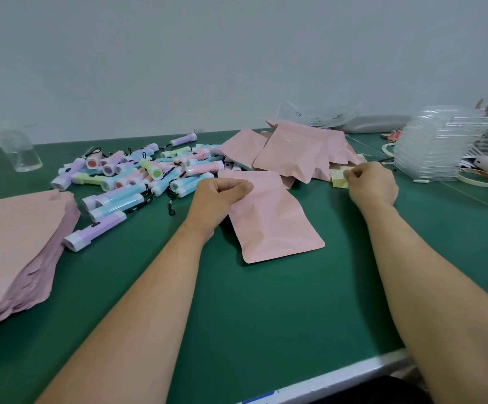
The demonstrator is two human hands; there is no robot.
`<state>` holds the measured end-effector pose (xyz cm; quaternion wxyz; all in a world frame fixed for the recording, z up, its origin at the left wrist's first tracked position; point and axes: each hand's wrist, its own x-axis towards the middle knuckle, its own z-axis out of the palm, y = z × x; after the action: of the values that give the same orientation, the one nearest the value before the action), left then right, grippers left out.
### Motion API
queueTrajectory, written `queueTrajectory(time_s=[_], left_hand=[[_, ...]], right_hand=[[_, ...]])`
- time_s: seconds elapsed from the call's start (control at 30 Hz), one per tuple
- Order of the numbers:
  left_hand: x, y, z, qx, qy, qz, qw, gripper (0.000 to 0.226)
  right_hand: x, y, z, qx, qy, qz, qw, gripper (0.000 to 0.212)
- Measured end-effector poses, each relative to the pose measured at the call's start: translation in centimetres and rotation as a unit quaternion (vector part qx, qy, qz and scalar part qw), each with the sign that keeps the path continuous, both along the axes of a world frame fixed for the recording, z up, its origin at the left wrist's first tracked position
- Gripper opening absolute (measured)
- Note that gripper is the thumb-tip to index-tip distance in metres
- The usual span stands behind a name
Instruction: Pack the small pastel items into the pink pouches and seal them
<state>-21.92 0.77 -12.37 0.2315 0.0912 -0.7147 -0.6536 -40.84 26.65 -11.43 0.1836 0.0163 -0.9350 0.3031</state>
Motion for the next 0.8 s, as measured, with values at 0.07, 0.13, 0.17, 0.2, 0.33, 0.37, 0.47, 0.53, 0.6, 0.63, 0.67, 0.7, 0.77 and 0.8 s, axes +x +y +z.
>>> queueTrajectory(time_s=[0.07, 0.13, 0.17, 0.2, 0.33, 0.37, 0.47, 0.53, 0.6, 0.63, 0.67, 0.7, 0.77, 0.8], left_hand=[[0.0, 0.0, 0.0, 0.0, -0.002, 0.001, 1.0, 0.003], [0.1, 0.0, 0.1, -0.002, -0.002, 0.004, 1.0, 0.003], [0.1, 0.1, 0.1, -0.002, -0.003, 0.005, 1.0, 0.003], [0.1, 0.1, 0.1, -0.002, -0.003, 0.005, 1.0, 0.003], [0.2, 0.1, 0.1, -0.001, -0.003, 0.004, 1.0, 0.003], [0.2, 0.1, 0.1, -0.001, -0.003, 0.004, 1.0, 0.003], [0.2, 0.1, 0.1, -0.002, -0.003, 0.003, 1.0, 0.003], [0.2, 0.1, 0.1, -0.004, -0.006, 0.002, 1.0, 0.004], [0.2, 0.2, 0.1, -0.003, -0.006, 0.003, 1.0, 0.005], [0.2, 0.2, 0.2, -0.003, -0.005, 0.004, 1.0, 0.006], [0.2, 0.2, 0.2, -0.003, -0.006, 0.004, 1.0, 0.007], [0.2, 0.2, 0.2, -0.004, -0.007, 0.004, 1.0, 0.007], [0.2, 0.2, 0.2, -0.004, -0.007, 0.003, 1.0, 0.007], [0.2, 0.3, 0.2, -0.004, -0.007, 0.002, 1.0, 0.007]], right_hand=[[-0.5, 0.0, -0.1, 0.036, -0.012, -0.009, 0.999, 0.021], [-0.8, 0.1, -0.2, 0.062, -0.016, -0.018, 0.998, 0.021], [-0.9, 0.1, -0.2, 0.075, -0.013, -0.023, 0.997, 0.022], [-1.0, 0.2, -0.2, 0.087, -0.007, -0.029, 0.996, 0.022], [-1.2, 0.2, -0.3, 0.105, 0.02, -0.038, 0.994, 0.026], [-1.2, 0.2, -0.3, 0.106, 0.024, -0.038, 0.993, 0.027], [-1.2, 0.2, -0.3, 0.117, 0.033, -0.037, 0.992, 0.028], [-1.0, 0.1, -0.3, 0.138, 0.027, -0.031, 0.99, 0.027], [-0.7, -0.2, -0.4, 0.162, 0.02, -0.019, 0.986, 0.024], [-0.5, -0.3, -0.4, 0.17, 0.017, -0.014, 0.985, 0.024], [-0.3, -0.4, -0.4, 0.174, 0.016, -0.012, 0.985, 0.023], [-0.2, -0.5, -0.3, 0.173, 0.016, -0.011, 0.985, 0.023], [0.1, -0.4, -0.3, 0.165, 0.017, -0.01, 0.986, 0.02], [0.2, -0.3, -0.3, 0.161, 0.017, -0.009, 0.987, 0.019]])
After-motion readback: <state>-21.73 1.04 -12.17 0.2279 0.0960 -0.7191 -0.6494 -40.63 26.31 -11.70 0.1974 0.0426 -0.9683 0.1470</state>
